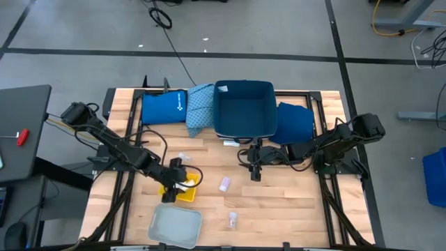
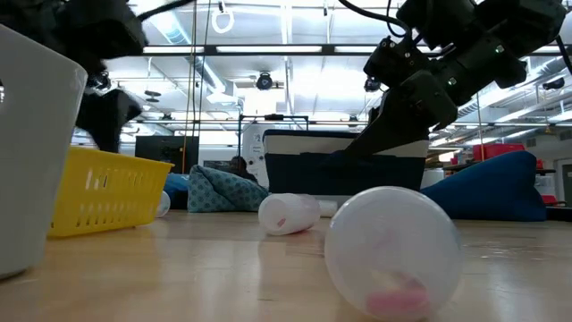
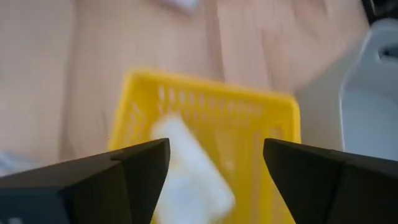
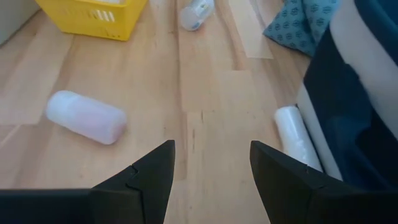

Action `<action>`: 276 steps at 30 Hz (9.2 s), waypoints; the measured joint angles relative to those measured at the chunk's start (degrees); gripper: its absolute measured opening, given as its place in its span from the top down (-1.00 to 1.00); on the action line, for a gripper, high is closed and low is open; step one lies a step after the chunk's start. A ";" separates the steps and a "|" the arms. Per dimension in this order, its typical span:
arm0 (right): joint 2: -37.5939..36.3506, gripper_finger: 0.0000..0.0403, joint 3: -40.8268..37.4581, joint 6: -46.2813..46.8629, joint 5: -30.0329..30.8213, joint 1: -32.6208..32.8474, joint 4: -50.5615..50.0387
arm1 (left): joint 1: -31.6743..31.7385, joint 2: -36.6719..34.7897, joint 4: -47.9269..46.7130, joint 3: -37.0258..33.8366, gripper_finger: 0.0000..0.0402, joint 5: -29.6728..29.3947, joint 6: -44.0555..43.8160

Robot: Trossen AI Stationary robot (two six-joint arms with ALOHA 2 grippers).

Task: Pick & place medical supplies in basket/bin
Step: Put the white rolled gauze into the yellow bin

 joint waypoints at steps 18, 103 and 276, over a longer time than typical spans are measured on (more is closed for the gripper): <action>8.16 -0.07 0.98 -0.67 -2.60 -3.53 4.42 | 2.31 0.01 36.18 0.00 -0.33 -19.25 31.80; 22.64 0.84 20.17 -12.78 5.07 7.63 3.29 | 10.87 0.33 57.23 -9.99 -0.32 -5.44 34.33; 1.01 -0.10 6.06 10.13 0.78 6.30 -19.36 | 0.34 1.11 -10.47 3.96 0.29 6.05 -2.77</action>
